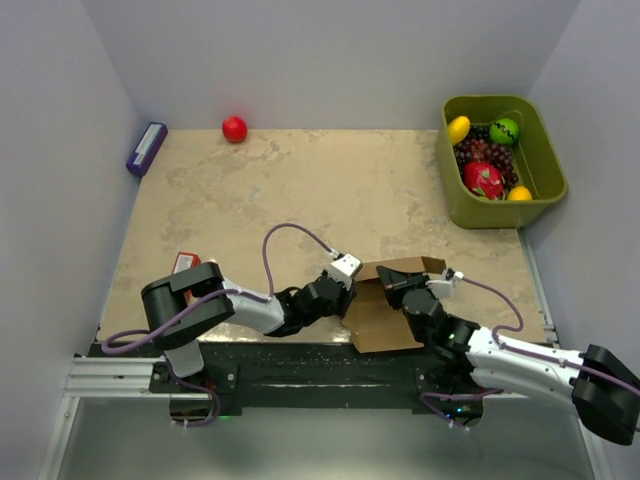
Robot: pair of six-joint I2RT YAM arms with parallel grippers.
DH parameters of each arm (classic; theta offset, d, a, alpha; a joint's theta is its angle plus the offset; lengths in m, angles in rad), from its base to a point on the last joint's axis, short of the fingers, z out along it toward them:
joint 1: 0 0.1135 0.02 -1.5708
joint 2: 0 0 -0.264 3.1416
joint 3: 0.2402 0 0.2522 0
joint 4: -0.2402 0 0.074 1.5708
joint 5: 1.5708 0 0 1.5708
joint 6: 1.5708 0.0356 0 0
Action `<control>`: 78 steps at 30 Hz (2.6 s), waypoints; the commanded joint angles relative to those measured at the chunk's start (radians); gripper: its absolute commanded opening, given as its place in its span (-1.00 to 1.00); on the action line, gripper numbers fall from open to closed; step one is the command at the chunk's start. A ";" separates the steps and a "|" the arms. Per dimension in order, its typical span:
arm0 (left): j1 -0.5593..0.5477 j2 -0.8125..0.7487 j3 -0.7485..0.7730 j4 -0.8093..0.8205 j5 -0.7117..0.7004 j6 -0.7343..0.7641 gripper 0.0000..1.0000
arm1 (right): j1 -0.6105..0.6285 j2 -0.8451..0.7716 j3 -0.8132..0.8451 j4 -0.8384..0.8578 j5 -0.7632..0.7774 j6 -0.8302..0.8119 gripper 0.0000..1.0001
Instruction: Fold the paper box
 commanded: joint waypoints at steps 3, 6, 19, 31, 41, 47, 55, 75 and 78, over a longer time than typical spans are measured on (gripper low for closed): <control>0.004 -0.003 0.014 0.094 -0.108 -0.016 -0.50 | 0.006 0.040 0.000 -0.076 -0.014 0.007 -1.00; 0.004 -0.005 0.020 0.100 -0.136 -0.013 -0.56 | 0.006 0.052 0.004 -0.079 -0.018 0.013 -1.00; 0.004 -0.023 0.026 0.047 -0.237 -0.005 -1.00 | 0.006 0.084 0.036 -0.102 -0.020 0.024 -1.00; 0.012 -0.085 0.048 -0.097 -0.267 0.082 -1.00 | 0.006 -0.003 0.094 -0.156 -0.011 -0.057 -0.36; 0.076 -0.098 0.080 -0.218 -0.208 0.091 -1.00 | 0.006 -0.108 0.146 -0.182 -0.003 -0.206 0.40; 0.119 -0.135 0.084 -0.268 -0.167 0.084 -1.00 | 0.005 -0.184 0.139 -0.139 -0.037 -0.330 0.75; 0.178 -0.186 0.042 -0.255 -0.070 0.071 -1.00 | 0.006 -0.310 0.218 -0.282 0.014 -0.562 0.84; 0.253 -0.223 0.055 -0.353 0.138 0.113 -1.00 | 0.006 -0.327 0.372 -0.796 0.006 -0.738 0.86; 0.258 -0.212 0.072 -0.393 0.123 0.111 -1.00 | 0.006 -0.254 0.398 -0.783 -0.028 -0.766 0.80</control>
